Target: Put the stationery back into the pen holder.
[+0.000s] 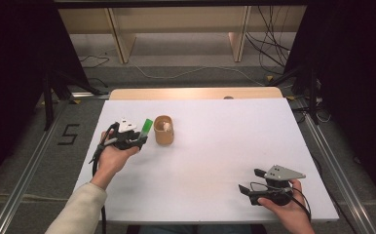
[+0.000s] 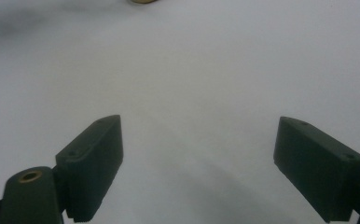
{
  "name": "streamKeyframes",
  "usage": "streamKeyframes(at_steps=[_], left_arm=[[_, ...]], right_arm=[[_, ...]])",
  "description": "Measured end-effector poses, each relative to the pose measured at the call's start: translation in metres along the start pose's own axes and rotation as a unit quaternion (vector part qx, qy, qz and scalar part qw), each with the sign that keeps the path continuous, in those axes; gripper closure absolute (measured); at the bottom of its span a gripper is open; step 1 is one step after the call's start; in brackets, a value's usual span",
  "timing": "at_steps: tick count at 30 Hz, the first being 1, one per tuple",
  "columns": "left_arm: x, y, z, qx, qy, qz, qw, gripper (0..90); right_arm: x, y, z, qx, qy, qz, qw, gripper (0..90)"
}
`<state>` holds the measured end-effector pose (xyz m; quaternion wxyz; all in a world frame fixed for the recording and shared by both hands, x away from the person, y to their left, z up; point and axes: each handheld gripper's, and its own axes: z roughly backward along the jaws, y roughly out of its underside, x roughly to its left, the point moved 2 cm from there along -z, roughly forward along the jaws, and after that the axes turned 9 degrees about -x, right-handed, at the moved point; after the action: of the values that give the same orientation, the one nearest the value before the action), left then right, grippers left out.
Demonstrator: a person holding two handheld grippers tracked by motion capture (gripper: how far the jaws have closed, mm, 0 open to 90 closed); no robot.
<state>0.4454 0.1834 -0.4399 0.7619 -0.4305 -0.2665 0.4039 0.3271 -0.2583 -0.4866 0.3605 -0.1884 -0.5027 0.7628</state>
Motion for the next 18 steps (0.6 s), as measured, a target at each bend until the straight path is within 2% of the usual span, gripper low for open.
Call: streamKeyframes(at_steps=[7,8,12,18], left_arm=[[-0.0009,-0.0026,-0.0011,-0.019,-0.003,-0.002,0.9998,66.4],[-0.0010,-0.0033,-0.0019,-0.030,-0.004,-0.010,0.9995,66.4],[-0.0008,-0.0043,-0.0029,-0.036,-0.008,-0.015,0.9992,66.4],[-0.0005,-0.0059,-0.0043,-0.051,-0.012,-0.012,0.9986,66.4]], right_arm=[[-0.0002,0.0000,-0.0003,-0.001,0.000,0.001,1.0000,16.6],[-0.0001,0.0000,-0.0003,-0.001,-0.001,0.001,1.0000,16.6],[0.0000,0.0000,-0.0003,0.000,-0.001,0.002,1.0000,16.6],[-0.0001,0.0000,-0.0003,-0.001,-0.001,0.002,1.0000,16.6]])
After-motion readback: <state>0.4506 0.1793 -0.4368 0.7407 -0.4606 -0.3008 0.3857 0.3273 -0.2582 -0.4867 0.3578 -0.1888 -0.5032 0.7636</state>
